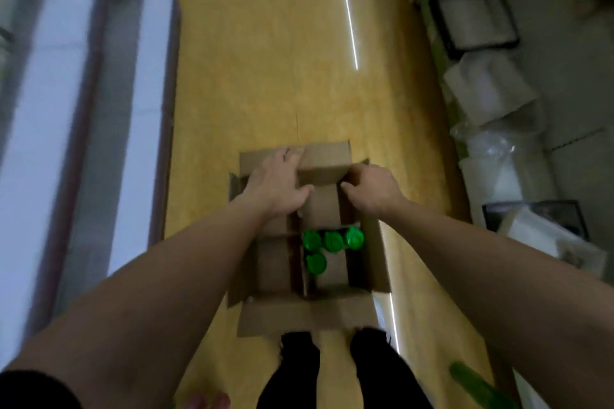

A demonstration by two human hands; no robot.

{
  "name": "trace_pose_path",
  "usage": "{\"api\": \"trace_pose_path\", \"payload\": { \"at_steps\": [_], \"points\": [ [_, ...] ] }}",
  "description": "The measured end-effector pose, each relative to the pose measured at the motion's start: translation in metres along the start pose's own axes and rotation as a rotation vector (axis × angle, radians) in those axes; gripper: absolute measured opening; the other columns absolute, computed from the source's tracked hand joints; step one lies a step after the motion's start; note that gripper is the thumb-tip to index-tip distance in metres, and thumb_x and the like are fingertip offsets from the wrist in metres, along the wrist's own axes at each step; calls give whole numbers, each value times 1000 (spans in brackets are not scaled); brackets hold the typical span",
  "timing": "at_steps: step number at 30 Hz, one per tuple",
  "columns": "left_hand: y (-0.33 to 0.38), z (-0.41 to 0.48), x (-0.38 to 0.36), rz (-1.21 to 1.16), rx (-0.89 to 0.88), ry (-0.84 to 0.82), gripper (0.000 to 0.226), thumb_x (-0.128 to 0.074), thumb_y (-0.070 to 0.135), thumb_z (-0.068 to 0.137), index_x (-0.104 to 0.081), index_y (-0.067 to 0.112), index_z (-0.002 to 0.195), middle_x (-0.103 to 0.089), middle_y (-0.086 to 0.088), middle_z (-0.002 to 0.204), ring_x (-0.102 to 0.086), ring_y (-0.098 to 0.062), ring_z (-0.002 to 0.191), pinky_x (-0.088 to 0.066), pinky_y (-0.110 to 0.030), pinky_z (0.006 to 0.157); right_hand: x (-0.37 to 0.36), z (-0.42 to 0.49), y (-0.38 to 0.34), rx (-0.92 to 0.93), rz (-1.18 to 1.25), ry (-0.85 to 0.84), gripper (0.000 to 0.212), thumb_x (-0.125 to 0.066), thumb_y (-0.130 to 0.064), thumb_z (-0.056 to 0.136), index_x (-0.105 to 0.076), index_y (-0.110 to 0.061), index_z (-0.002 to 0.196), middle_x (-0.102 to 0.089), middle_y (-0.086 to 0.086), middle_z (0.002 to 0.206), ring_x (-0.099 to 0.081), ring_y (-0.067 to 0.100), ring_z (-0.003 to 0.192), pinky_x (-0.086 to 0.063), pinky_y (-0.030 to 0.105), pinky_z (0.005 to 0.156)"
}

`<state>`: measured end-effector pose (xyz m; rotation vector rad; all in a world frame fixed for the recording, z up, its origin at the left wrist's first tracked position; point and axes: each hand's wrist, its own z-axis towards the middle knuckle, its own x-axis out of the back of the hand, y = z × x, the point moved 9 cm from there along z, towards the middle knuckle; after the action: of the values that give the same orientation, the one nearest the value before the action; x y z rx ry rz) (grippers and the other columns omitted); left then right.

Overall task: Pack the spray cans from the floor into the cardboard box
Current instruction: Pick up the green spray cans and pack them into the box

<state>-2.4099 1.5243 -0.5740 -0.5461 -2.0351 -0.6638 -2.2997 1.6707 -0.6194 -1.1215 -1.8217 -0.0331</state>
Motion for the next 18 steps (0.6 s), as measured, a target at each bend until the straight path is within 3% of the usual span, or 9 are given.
{"api": "trace_pose_path", "payload": {
  "at_steps": [4,11,18],
  "points": [
    [38,-33,121,63,26,165,86,-57,58,93,-14,28,161,-15,-10,167,-19,-32,151,-27,-46,120,121,-48,-60,115,-153,126,62,-58,-49,94,-44,-26,149,-54,11,141,-48,33,130,-46,45,106],
    [124,-98,315,129,-27,426,87,-52,69,90,-17,31,160,-14,-9,167,-16,-33,152,-28,-55,117,320,-149,-135,223,-309,425,67,-57,-55,94,-37,-27,153,-47,10,148,-40,34,136,-42,48,107],
    [201,-150,426,149,-211,613,86,-54,68,90,-19,32,160,-12,-7,168,-10,-33,154,-24,-55,120,431,-245,-165,194,-308,678,75,-61,-56,92,-30,-30,155,-36,13,156,-31,36,143,-34,54,114]
  ]
}}
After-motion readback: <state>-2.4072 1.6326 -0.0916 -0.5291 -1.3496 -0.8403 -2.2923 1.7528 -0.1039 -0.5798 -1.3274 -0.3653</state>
